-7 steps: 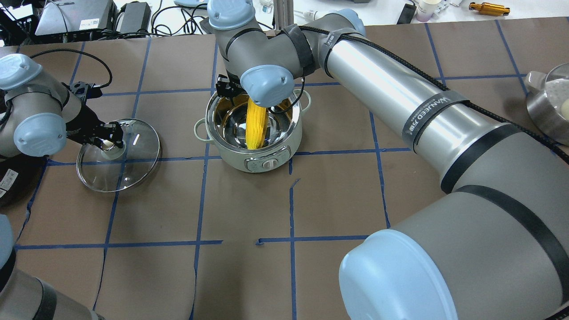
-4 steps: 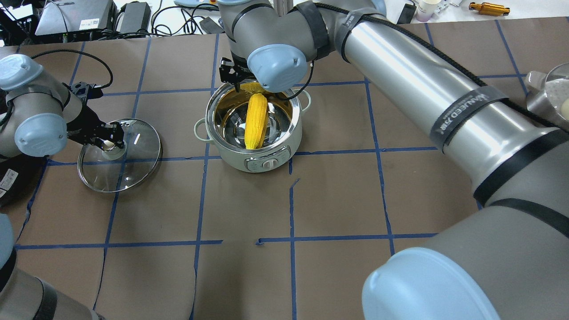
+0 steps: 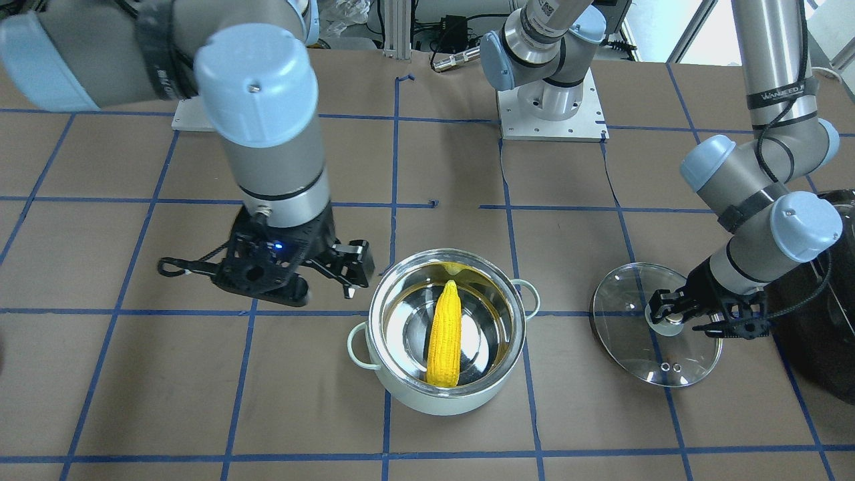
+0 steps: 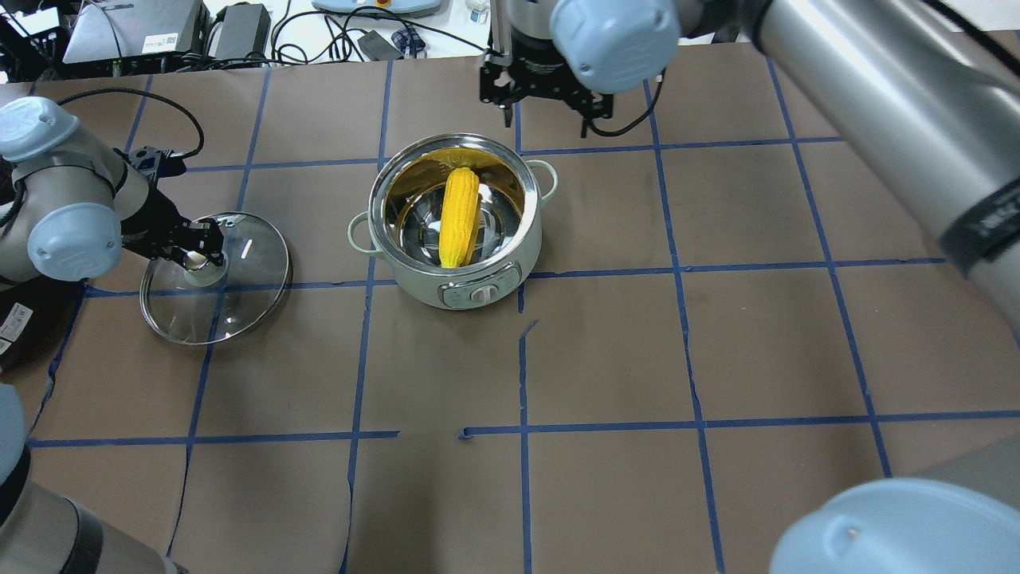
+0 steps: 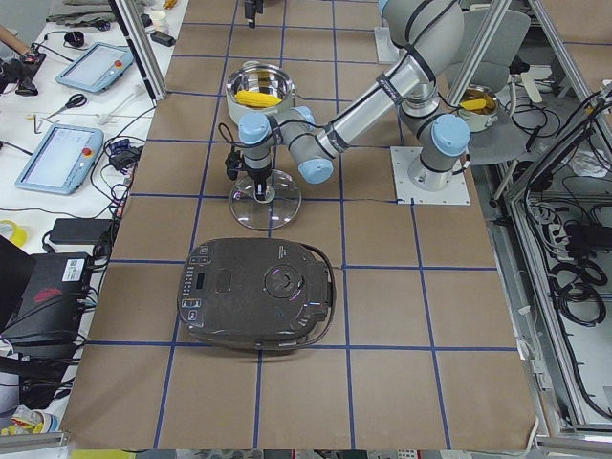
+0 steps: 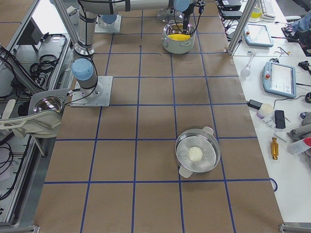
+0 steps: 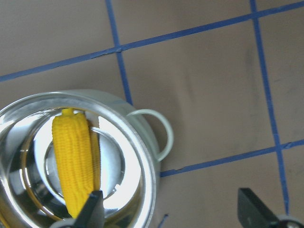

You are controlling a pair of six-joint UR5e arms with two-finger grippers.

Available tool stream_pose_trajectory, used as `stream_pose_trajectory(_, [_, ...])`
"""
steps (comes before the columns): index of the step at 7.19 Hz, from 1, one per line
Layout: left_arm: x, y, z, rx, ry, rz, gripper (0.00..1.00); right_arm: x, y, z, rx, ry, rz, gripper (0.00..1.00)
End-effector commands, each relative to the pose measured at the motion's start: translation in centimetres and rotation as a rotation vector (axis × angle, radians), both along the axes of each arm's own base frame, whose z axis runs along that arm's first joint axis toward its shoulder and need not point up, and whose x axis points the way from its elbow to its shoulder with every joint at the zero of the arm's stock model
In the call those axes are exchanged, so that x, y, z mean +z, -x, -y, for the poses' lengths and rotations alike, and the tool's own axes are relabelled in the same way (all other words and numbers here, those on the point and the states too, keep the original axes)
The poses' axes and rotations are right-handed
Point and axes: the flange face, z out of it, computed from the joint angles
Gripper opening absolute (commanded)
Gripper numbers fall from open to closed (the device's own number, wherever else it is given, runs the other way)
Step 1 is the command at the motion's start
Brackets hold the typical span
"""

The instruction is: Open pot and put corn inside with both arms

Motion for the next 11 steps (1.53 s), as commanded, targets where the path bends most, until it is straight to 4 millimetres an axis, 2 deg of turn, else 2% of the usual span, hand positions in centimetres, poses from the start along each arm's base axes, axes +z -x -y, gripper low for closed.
stream_pose_trajectory(1, [-0.2, 0.2, -0.2, -0.003, -0.006, -0.001, 0.76, 0.4, 8.4, -4.2, 0.029, -0.037, -0.018, 1.0])
stream_pose_trajectory(2, [0.0, 0.2, -0.1, -0.003, -0.001, 0.0, 0.84, 2.9, 9.5, -6.9, 0.033, -0.048, -0.013, 1.0])
stream_pose_trajectory(3, [1.3, 1.1, 0.1, -0.009, 0.014, 0.012, 0.89, 3.6, 10.0, -7.8, 0.035, -0.056, -0.022, 1.0])
stream_pose_trajectory(4, [4.1, 4.4, 0.8, -0.048, 0.05, 0.035, 0.89, 2.9, 10.8, -7.8, 0.038, -0.079, -0.021, 1.0])
stream_pose_trajectory(5, [8.1, 8.3, 1.5, -0.059, 0.038, 0.032, 0.89, 2.9, 13.0, -7.9, 0.137, -0.1, -0.018, 1.0])
stream_pose_trajectory(6, [13.7, 10.9, 2.1, -0.03, 0.021, 0.024, 0.88, 3.9, 14.3, -8.8, 0.158, -0.107, -0.011, 1.0])
stream_pose_trajectory(7, [20.0, 12.7, 1.8, 0.037, 0.012, 0.012, 0.88, 4.3, 14.4, -9.0, 0.166, -0.1, -0.012, 1.0])
stream_pose_trajectory(8, [24.9, 14.9, 0.8, 0.066, 0.005, 0.011, 0.88, 4.9, 14.4, -9.5, 0.167, -0.089, -0.014, 1.0])
stream_pose_trajectory(9, [27.7, 18.8, -0.7, 0.076, 0.029, 0.016, 0.88, 5.3, 14.4, -9.7, 0.167, -0.082, -0.011, 1.0])
stream_pose_trajectory(11, [29.9, 28.4, -4.1, 0.011, 0.099, 0.037, 0.87, 5.7, 14.2, -10.0, 0.172, -0.074, -0.008, 1.0])
